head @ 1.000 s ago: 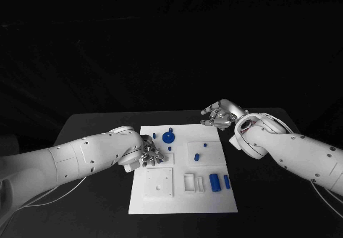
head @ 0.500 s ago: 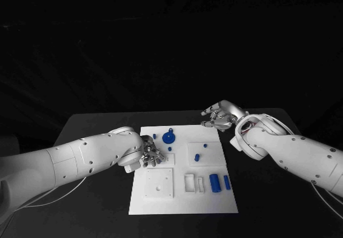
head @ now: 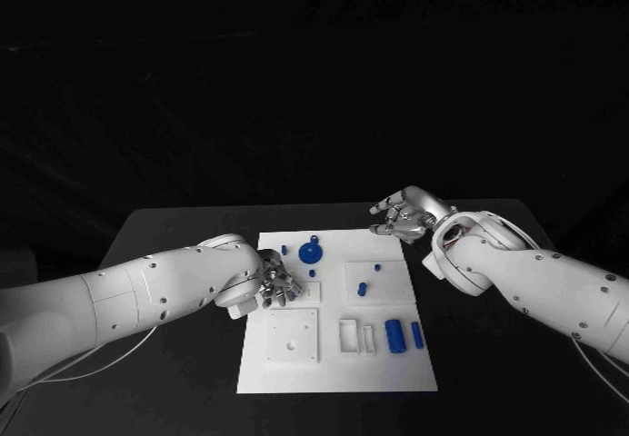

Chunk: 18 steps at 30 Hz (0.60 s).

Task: Assemble the parts on the task board

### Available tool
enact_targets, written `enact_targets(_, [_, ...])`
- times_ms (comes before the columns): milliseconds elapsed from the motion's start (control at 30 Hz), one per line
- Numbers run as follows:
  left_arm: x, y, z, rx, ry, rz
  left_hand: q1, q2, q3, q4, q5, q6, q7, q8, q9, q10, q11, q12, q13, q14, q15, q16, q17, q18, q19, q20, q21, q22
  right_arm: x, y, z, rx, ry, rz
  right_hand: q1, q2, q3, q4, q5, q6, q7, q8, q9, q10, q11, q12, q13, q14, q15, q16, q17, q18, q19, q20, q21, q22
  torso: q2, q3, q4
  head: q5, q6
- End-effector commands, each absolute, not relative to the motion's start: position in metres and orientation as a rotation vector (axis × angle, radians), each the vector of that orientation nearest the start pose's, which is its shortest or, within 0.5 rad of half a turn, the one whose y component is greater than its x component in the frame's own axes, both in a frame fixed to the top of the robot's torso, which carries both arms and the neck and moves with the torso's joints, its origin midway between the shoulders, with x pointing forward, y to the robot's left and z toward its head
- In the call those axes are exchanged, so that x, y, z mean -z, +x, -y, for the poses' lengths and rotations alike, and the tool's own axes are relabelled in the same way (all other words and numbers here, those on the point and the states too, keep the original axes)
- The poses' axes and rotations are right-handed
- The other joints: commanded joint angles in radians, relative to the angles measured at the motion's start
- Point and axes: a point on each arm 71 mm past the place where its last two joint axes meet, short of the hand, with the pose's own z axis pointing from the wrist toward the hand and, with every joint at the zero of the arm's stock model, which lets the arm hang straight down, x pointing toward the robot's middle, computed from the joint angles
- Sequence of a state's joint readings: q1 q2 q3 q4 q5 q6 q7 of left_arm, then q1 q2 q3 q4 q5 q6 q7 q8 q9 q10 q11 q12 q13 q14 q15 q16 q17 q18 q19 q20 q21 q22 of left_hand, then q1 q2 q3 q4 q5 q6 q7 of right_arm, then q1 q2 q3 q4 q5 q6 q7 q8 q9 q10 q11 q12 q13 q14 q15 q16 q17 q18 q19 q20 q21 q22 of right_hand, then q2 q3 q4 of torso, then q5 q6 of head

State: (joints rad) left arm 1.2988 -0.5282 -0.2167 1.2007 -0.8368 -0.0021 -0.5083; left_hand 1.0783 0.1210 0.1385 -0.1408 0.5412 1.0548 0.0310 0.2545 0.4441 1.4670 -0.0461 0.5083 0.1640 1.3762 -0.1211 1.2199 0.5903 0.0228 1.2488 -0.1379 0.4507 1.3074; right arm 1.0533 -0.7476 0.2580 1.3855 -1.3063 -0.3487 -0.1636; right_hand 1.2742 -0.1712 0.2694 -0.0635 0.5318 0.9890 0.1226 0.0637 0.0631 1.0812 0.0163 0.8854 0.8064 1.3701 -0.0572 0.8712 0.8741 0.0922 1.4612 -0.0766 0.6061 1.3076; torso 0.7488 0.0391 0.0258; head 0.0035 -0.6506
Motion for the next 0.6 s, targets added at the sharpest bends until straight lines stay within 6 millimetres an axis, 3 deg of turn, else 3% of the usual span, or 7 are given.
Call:
enact_targets(33, [0.252,0.520,-0.153,0.426,-0.366,-2.338,0.001,0.012,0.064,-0.069,0.007,0.011,-0.003,0.002,-0.002,0.046,-0.004,0.008,-0.002,0.010,0.000,0.007,0.008,-0.003,-0.002,0.000,0.006,0.018,0.165,0.524,0.211,-0.718,0.251,-1.584,-0.009,0.000,0.003,0.000,0.004,0.008,0.000,-0.001,0.001,0.003,-0.008,0.000,-0.001,0.003,-0.004,-0.003,-0.001,0.009,0.015,-0.003,0.001,0.072,0.000,-0.0001,0.0004,0.000,0.001])
enact_targets(267, [0.247,0.519,-0.153,0.437,-0.364,-2.335,-0.002,0.026,0.080,-0.106,0.011,0.030,-0.004,0.003,-0.007,0.047,-0.004,0.037,-0.060,0.019,0.004,0.018,0.029,0.007,-0.005,0.007,0.017,0.018,0.167,0.524,0.212,-0.715,0.252,-1.593,-0.009,0.000,0.003,0.000,0.004,0.008,0.000,-0.001,0.001,0.003,-0.008,0.000,-0.001,0.003,-0.004,-0.003,-0.001,0.009,0.015,-0.003,0.001,0.072,0.000,-0.0006,0.0006,0.003,0.003])
enact_targets(600, [0.239,0.520,-0.155,0.444,-0.352,-2.334,0.002,0.032,0.086,-0.122,0.011,0.045,-0.005,-0.001,-0.020,0.048,-0.005,0.057,-0.087,0.026,0.007,0.027,0.046,0.013,-0.006,0.012,0.027,0.018,0.168,0.525,0.212,-0.713,0.252,-1.600,-0.010,0.000,0.003,0.000,0.005,0.007,0.000,-0.001,0.001,0.002,-0.007,0.000,-0.001,0.003,-0.004,-0.004,-0.001,0.008,0.015,-0.003,0.000,0.072,0.001,-0.0008,-0.0003,0.006,0.005])
